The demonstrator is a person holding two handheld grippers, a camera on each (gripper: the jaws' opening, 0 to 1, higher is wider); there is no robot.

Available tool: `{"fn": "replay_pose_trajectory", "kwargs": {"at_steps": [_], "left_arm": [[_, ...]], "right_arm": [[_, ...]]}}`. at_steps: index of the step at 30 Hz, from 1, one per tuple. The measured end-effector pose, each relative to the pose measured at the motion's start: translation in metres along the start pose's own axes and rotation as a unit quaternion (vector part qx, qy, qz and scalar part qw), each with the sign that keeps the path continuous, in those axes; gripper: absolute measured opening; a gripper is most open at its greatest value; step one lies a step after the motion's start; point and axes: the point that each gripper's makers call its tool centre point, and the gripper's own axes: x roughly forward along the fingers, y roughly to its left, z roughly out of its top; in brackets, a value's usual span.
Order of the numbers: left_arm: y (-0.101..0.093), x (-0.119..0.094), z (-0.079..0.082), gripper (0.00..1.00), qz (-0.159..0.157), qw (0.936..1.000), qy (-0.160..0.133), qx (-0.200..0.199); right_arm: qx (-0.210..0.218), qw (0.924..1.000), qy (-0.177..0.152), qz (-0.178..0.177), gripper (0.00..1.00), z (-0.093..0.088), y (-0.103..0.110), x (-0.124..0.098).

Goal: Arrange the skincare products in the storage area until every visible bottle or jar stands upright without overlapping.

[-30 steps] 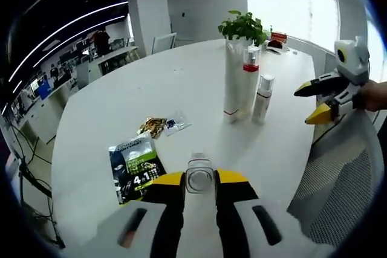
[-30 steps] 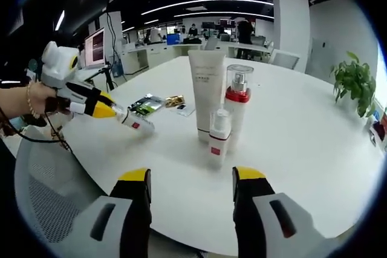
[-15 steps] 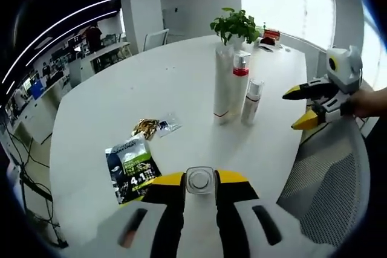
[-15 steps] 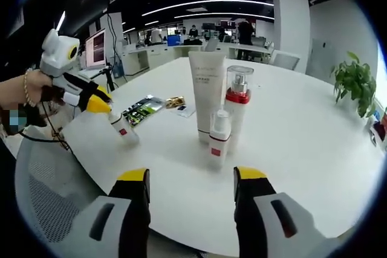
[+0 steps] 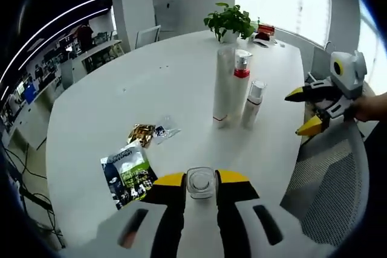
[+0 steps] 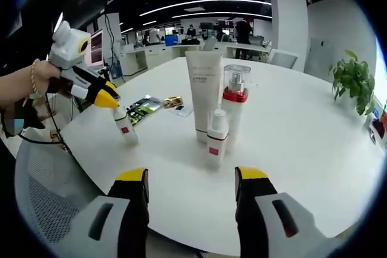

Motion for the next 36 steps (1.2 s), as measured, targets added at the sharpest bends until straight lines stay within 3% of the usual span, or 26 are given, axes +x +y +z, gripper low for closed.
{"fn": "replay_pose_trajectory", "kwargs": {"at_steps": [10,16,24,36], "left_arm": [[0.002,-0.002,-0.002,0.21,-0.004,1.0000,0.001,0.002],[0.001,-0.001,-0.008,0.33,0.003,1.0000,-0.001,-0.003],[-0.003,0.012,-0.034,0.31,-0.003,0.9998,0.018,-0.009],[-0.002,0.027,-0.044,0.31,-0.004,0.9999,0.005,-0.012]], "right_arm": [[0.006,1.0000,0.003,-0.001,0.57,-0.001,-0.001,0.001],[0.006,1.0000,0.004,-0.001,0.58,-0.001,-0.002,0.001],[0.005,1.0000,0.007,-0.002,0.57,-0.003,-0.002,0.002],[0.010,0.9999,0.011,-0.007,0.58,-0.004,-0.004,0.002]]}}
